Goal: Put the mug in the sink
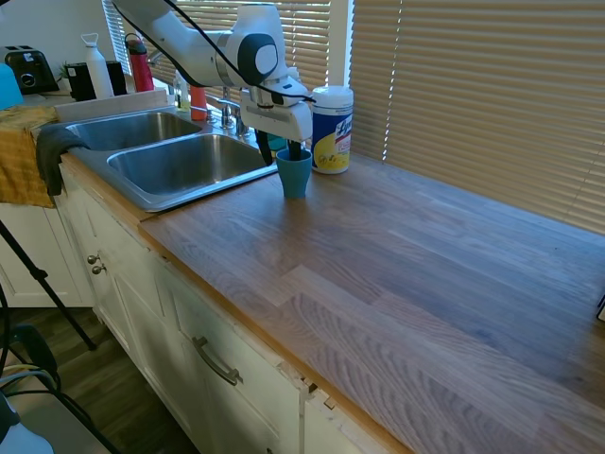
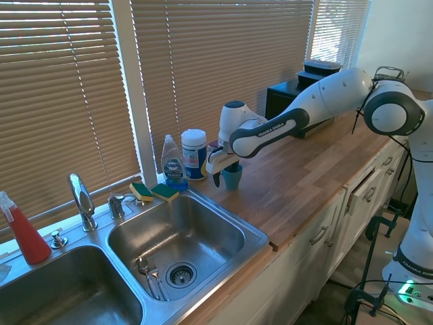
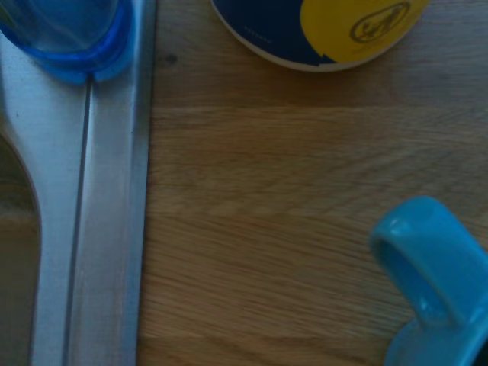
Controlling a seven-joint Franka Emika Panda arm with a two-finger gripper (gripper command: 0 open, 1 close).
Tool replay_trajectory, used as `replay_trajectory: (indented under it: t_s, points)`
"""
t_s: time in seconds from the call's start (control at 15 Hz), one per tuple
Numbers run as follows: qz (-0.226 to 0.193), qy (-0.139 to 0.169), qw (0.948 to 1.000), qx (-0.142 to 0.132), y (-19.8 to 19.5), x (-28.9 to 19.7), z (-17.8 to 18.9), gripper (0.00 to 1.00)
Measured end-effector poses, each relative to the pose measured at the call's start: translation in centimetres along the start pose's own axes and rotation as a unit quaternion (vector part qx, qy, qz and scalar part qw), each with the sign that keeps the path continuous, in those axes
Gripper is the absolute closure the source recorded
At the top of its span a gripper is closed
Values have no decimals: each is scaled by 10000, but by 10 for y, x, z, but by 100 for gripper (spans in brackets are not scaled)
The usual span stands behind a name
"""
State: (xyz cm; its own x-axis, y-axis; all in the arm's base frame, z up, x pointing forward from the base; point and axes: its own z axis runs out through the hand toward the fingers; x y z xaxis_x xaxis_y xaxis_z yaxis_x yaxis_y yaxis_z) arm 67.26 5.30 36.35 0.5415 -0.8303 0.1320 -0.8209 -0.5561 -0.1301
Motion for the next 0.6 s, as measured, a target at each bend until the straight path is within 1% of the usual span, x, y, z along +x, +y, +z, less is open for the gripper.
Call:
replay_trajectory:
  t_s: [0.6]
  points:
    - [102, -33, 9999, 55, 2, 4, 2, 100]
